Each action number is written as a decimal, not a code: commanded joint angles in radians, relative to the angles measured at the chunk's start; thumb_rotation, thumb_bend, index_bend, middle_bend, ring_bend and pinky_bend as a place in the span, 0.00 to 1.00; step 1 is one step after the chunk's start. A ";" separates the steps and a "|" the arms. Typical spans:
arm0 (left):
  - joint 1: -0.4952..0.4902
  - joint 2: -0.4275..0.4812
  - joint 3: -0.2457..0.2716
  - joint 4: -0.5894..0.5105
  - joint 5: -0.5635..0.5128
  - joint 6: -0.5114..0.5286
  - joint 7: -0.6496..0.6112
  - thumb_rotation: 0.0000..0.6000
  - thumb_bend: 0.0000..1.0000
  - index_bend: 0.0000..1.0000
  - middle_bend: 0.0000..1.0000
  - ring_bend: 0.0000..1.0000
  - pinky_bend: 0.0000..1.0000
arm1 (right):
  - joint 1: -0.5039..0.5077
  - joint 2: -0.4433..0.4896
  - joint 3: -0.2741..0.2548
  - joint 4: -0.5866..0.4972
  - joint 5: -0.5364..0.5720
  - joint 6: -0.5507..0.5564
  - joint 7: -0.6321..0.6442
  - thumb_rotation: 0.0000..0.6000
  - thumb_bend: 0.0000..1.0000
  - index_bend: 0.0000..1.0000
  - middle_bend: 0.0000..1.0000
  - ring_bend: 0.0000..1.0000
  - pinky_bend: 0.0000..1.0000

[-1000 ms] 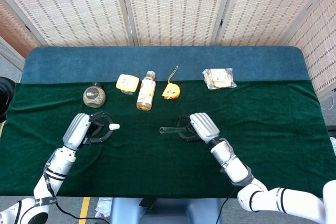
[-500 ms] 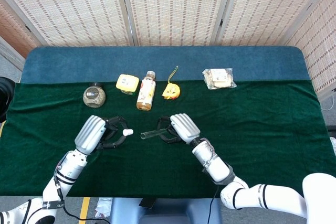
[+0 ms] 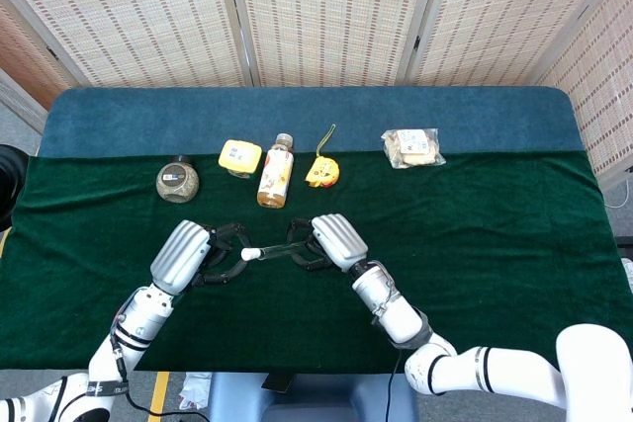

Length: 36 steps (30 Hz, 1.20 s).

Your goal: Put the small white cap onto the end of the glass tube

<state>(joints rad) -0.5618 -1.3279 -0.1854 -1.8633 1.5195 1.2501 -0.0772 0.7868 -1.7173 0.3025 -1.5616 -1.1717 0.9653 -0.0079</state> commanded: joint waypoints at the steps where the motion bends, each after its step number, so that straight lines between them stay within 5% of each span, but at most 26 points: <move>1: 0.002 -0.008 0.001 0.005 0.004 0.009 -0.001 1.00 0.44 0.53 1.00 0.93 0.84 | 0.000 -0.004 0.001 0.000 -0.003 0.005 0.006 1.00 0.70 0.90 0.99 1.00 1.00; 36: -0.011 -0.046 0.011 0.028 -0.004 0.006 0.012 1.00 0.44 0.53 1.00 0.93 0.84 | 0.014 -0.036 0.007 0.001 -0.016 0.020 0.048 1.00 0.70 0.90 0.99 1.00 1.00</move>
<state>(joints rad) -0.5725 -1.3736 -0.1742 -1.8356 1.5156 1.2557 -0.0648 0.8011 -1.7536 0.3092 -1.5603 -1.1878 0.9856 0.0397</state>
